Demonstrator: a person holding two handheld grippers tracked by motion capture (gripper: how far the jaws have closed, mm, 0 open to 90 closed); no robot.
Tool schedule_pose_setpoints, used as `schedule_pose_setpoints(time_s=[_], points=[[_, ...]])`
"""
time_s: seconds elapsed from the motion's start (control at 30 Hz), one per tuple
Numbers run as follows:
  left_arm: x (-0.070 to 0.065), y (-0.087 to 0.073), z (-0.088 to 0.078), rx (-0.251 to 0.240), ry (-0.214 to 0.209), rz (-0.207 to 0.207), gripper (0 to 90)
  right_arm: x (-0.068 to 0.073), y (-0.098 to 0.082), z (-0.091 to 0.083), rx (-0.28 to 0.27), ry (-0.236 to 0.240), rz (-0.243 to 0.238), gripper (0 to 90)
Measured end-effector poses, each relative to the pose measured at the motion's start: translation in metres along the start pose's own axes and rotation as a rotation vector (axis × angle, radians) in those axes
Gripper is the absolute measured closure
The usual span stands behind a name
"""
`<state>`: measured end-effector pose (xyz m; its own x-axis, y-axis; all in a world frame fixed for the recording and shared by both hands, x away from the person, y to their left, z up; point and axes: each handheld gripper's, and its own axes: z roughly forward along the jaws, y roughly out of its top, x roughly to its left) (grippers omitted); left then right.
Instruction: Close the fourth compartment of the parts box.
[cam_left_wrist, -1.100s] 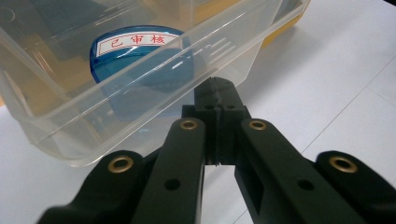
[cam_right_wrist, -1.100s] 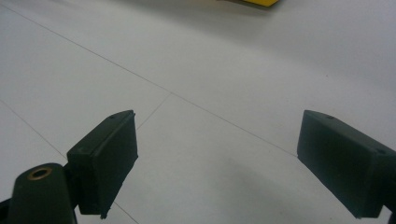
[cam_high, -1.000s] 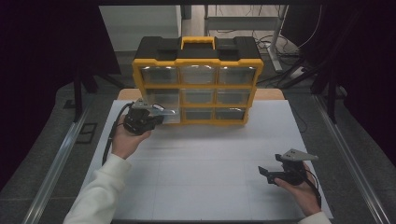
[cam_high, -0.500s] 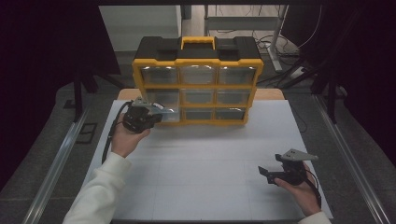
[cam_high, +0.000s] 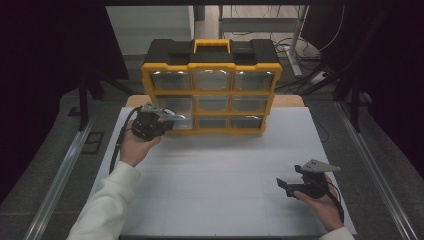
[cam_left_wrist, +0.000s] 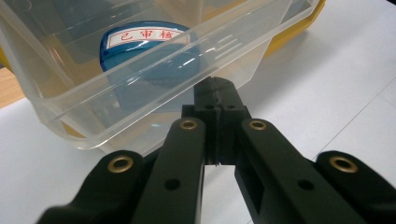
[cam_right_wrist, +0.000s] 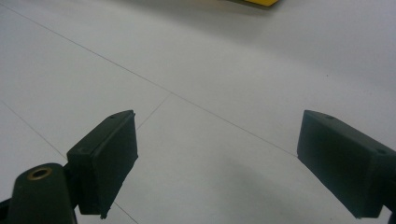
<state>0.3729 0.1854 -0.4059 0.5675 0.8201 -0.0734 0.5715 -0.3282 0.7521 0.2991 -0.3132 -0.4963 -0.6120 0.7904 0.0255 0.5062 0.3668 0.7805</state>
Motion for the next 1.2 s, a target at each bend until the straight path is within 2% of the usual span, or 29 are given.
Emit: schedule_pose_setpoints(time_s=[1.2], points=[[0.004,0.014,0.013,0.01,0.01,-0.011,90.0,0.0,0.0,0.0,-0.002,0.0,0.0,12.5]])
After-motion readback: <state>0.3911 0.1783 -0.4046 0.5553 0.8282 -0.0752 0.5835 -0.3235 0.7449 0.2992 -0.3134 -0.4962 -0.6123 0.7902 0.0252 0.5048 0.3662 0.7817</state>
